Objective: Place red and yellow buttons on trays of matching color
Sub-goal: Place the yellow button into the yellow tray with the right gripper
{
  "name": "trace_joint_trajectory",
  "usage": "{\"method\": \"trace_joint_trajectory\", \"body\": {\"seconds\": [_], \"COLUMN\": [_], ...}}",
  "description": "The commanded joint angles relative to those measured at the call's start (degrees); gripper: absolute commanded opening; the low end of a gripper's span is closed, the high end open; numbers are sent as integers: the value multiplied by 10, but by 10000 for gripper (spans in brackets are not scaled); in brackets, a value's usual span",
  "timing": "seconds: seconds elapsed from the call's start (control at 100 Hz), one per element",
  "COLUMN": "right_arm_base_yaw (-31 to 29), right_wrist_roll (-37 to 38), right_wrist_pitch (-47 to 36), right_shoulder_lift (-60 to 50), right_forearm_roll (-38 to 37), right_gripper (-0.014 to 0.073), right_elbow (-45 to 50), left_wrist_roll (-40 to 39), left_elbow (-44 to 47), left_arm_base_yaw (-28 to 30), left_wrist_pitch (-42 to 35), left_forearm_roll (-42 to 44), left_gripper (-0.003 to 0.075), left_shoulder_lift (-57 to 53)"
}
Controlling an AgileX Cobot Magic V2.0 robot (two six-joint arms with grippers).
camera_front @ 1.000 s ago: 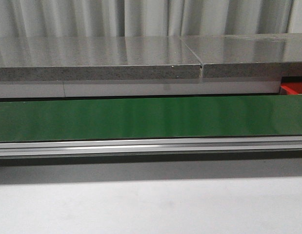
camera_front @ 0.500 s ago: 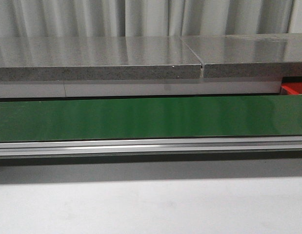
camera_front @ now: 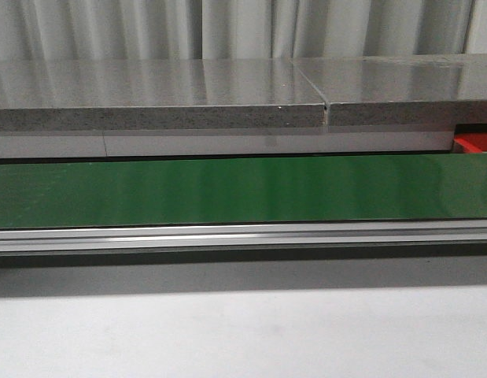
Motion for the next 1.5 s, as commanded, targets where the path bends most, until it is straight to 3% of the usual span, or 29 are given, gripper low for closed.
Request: {"method": "trace_joint_trajectory", "body": {"seconds": [0.0, 0.63, 0.72, 0.89, 0.99, 1.28, 1.49], "right_arm_base_yaw": [6, 16, 16, 16, 16, 26, 92], "right_wrist_roll": [-11, -21, -21, -21, -21, -22, -44], "right_wrist_pitch": [-22, -13, -9, -1, -6, -47, -64], "right_shoulder_lift": [-17, 14, 14, 14, 13, -55, -152], "right_forearm_roll": [11, 12, 12, 12, 12, 14, 14], "right_gripper": [108, 120, 192, 498, 615, 631, 625], "right_elbow": [-11, -10, -10, -10, -10, -10, -10], "left_wrist_roll": [-1, -1, -1, -1, -1, -1, -1], "left_elbow": [-15, -15, -15, -15, -15, -15, -15], "left_arm_base_yaw": [-5, -5, -5, -5, -5, -5, -5], "left_wrist_pitch": [-47, -47, -47, -47, -47, -47, -47], "left_forearm_roll": [2, 2, 2, 2, 2, 2, 2], "left_gripper": [-19, -19, -19, -19, -19, -19, -19], "left_shoulder_lift": [3, 3, 3, 3, 3, 3, 3]}}
